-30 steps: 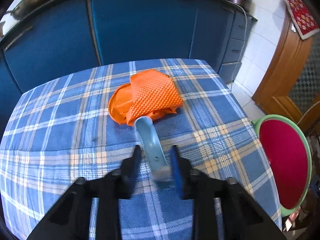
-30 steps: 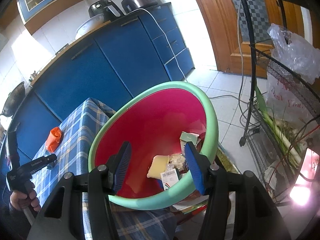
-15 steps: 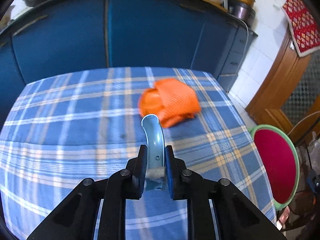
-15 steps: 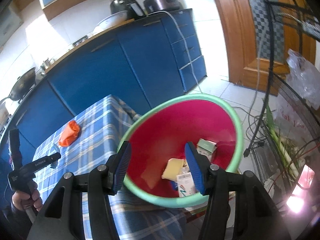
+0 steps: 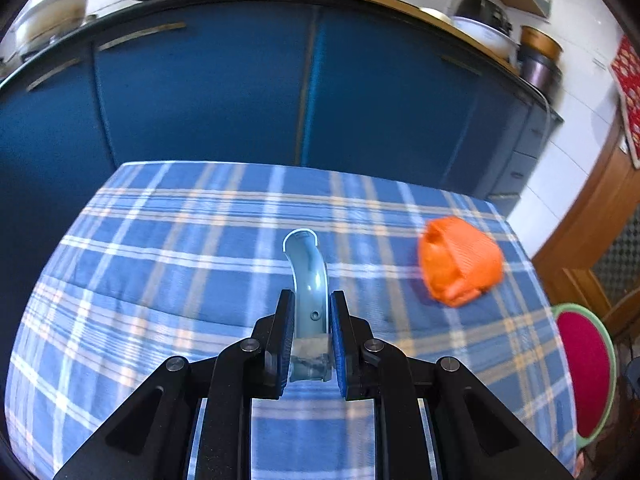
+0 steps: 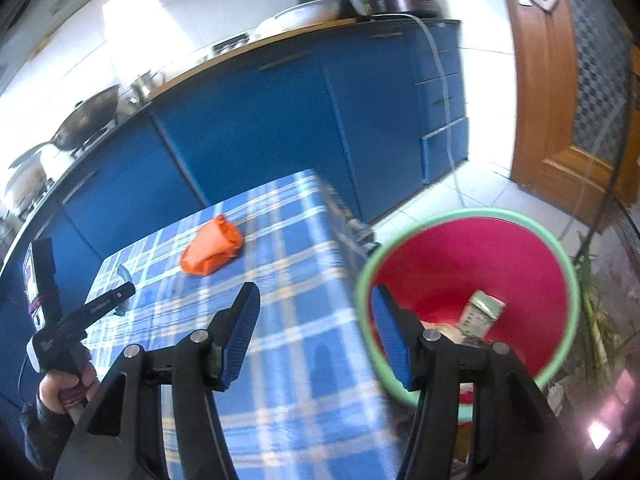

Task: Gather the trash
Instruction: 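Grasp the orange mesh bag with the right tool while the left tool holds the clip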

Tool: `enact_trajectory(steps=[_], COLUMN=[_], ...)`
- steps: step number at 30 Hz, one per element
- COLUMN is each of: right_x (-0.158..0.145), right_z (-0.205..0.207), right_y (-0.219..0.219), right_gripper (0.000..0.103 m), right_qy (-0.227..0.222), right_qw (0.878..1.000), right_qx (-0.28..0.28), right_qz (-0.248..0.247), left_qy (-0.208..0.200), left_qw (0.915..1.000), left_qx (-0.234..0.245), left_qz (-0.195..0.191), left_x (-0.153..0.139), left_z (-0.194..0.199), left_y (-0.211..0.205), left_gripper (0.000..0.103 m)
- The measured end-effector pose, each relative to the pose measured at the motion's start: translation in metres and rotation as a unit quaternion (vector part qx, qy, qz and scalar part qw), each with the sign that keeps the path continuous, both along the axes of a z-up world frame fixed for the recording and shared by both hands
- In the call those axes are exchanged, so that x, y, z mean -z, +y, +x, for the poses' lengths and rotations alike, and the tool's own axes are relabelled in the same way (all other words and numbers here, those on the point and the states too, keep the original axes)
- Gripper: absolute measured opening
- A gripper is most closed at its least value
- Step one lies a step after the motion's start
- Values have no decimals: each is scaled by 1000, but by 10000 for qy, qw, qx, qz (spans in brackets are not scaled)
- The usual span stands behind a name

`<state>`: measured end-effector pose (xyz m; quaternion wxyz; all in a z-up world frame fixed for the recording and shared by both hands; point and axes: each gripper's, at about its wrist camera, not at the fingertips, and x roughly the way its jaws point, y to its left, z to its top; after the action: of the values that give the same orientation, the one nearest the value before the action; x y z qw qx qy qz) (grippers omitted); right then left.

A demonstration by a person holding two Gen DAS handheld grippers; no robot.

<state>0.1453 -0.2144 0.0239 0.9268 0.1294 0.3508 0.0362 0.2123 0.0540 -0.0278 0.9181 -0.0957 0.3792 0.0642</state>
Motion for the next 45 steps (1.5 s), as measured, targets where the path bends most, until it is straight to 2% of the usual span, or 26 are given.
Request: enact_trajectory(steps=[7, 11, 20, 34, 39, 41, 42, 44, 45], right_x=[8, 20, 44, 67, 71, 71, 71, 70, 70], right_z=[35, 58, 107, 149, 152, 151, 150, 146, 145], right_y=[54, 77, 109, 148, 150, 150, 149, 147, 147], right_gripper=[65, 67, 68, 68, 52, 33, 28, 8, 8], right_qy=[79, 175, 408, 600, 708, 708, 711, 723, 727], right_qw=[9988, 9980, 9972, 9918, 9896, 9889, 9886, 9888, 9889], right_qx=[-465, -573, -587, -718, -727, -751, -791, -858, -871], right_qz=[-143, -174, -209, -869, -1019, -1067, -1064, -985, -955], left_qy=[-56, -61, 211, 386, 388, 389, 387, 383, 380], left_qw=[9997, 9989, 9974, 9972, 9972, 9972, 9972, 9973, 9973], left_qx=[-227, -423, -659, -595, -590, -583, -578, -572, -569], left_qz=[1, 211, -214, -249, -259, -267, -265, -266, -269], left_x=[2, 5, 24, 32, 32, 32, 32, 33, 32], left_z=[0, 0, 8, 13, 13, 14, 14, 14, 14], left_y=[19, 31, 58, 58, 59, 58, 58, 58, 58], left_gripper=[18, 18, 18, 18, 18, 18, 18, 18, 18])
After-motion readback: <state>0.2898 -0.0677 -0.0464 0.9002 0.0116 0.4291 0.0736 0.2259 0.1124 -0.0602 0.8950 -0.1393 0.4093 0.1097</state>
